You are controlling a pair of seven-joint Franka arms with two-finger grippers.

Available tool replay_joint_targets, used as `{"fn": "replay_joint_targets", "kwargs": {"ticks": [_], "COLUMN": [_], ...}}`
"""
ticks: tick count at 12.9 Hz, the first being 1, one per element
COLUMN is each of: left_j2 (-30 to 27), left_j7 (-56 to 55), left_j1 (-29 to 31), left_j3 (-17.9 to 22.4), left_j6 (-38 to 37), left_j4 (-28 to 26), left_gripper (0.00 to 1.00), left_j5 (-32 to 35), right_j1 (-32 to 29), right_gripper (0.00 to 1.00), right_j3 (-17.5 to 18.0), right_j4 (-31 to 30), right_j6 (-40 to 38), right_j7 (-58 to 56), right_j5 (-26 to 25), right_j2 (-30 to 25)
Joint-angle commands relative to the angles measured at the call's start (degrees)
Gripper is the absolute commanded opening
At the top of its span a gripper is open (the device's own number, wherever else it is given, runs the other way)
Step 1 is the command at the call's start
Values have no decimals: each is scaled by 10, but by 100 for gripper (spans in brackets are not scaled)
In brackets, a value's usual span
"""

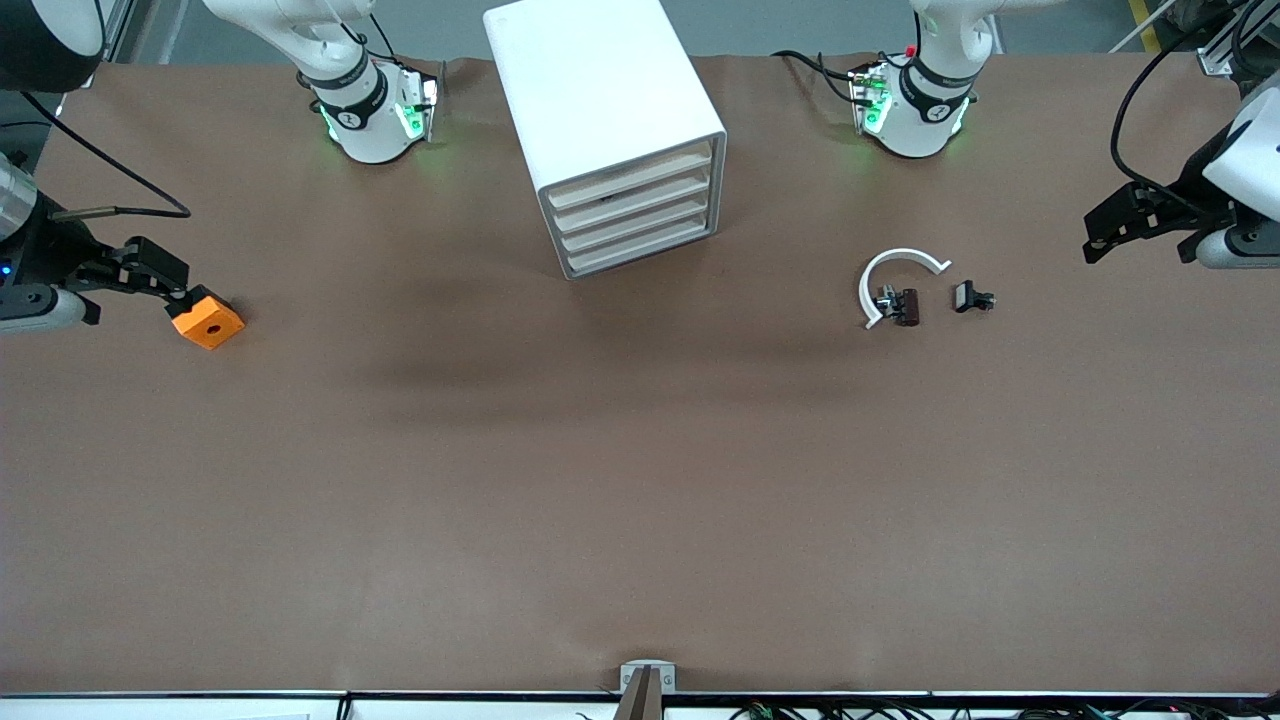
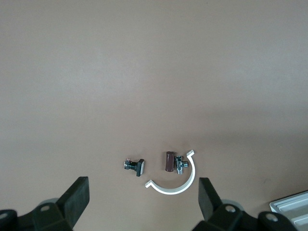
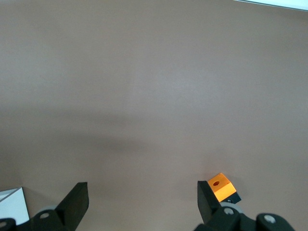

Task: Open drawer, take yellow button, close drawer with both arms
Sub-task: 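Move the left gripper from rest toward the white cabinet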

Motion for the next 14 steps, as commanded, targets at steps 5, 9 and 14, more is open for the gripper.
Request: {"fn": "replay_joint_targets", "kwargs": {"ticks": [5,9,14], "left_j2": [21,70,129], "left_j7": [0,7,-3], "left_j1": [3,3,-1], "left_j3": [-3,2,2], "left_j6": [-4,0,4], "left_j4": [17,36,45], "left_gripper": [100,100,100], "left_j5": [9,10,8], "right_j1": [-2,-2,-3], "right_gripper": [100,100,100], "right_j3": [1,1,1], "right_j4": [12,13,16], "right_j6": [-2,-2,-1], "right_j7": [-2,-3,-3], "right_j5": [-12,-13,-13], "right_j2": [6,11,12]}}
